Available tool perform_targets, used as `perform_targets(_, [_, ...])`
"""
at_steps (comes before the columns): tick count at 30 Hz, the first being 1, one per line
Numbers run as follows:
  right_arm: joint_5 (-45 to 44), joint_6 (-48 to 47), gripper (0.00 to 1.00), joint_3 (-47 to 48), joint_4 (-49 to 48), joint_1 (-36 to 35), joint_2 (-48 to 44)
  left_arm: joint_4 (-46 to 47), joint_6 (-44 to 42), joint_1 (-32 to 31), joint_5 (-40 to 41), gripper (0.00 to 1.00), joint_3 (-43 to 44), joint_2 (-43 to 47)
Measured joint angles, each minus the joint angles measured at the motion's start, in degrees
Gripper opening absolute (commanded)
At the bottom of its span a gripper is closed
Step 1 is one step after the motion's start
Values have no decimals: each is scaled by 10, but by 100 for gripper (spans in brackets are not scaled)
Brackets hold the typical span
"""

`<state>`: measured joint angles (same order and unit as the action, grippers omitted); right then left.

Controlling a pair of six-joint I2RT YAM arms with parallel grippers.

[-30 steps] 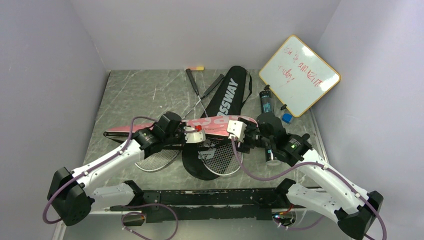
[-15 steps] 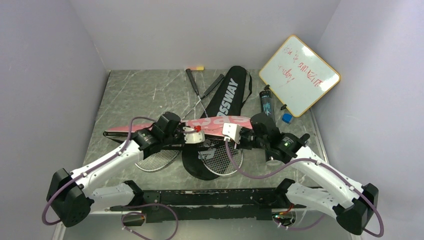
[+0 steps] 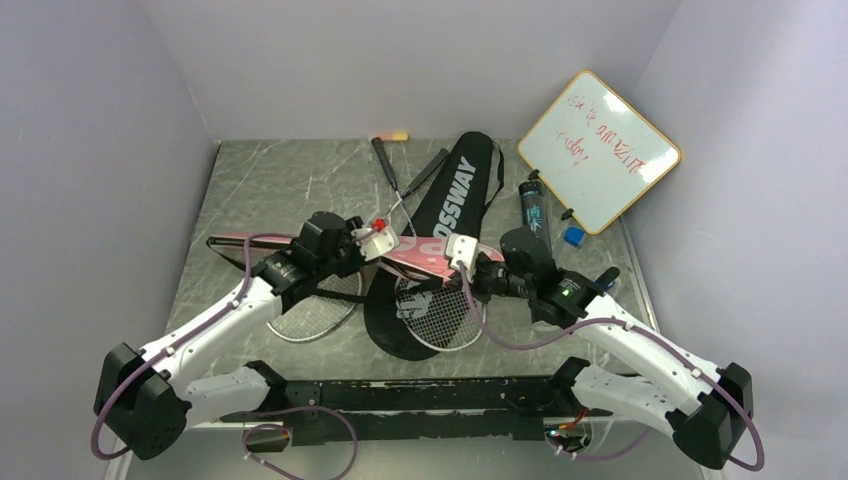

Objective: Pack up the badminton gear
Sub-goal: Adjust the racket bag at the center of the board.

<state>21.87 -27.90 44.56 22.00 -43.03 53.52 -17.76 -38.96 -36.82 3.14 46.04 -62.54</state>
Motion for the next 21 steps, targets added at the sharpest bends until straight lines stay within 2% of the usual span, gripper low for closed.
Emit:
perform_targets(1, [0, 25, 0, -5, -19, -1, 1, 2, 22, 4, 3, 67, 4, -2])
perform_targets(3, [-4, 79, 0, -17, -60, -3, 5, 6, 61, 7, 8, 72, 19, -9])
perform_targets(6, [-12, 159, 0, -30, -115, -5, 23, -4, 119, 7, 6, 73, 53, -19])
perform_targets(9, [-29, 224, 0, -31, -155, -9, 46, -16, 186, 7, 1, 70, 78, -15])
perform_targets(12, [-44, 277, 0, -31, -181, -11, 66, -40, 267, 7, -3, 57, 83, 11])
perform_targets(15, [-57, 319, 0, -31, -194, -13, 79, -71, 345, 7, -26, 34, 83, 46])
perform_targets(18, [-64, 344, 0, -31, -203, -13, 80, -87, 413, 7, -70, 31, 78, 82])
perform_targets(21, [-69, 367, 0, -31, -215, -13, 80, -90, 478, 6, -118, 18, 49, 128])
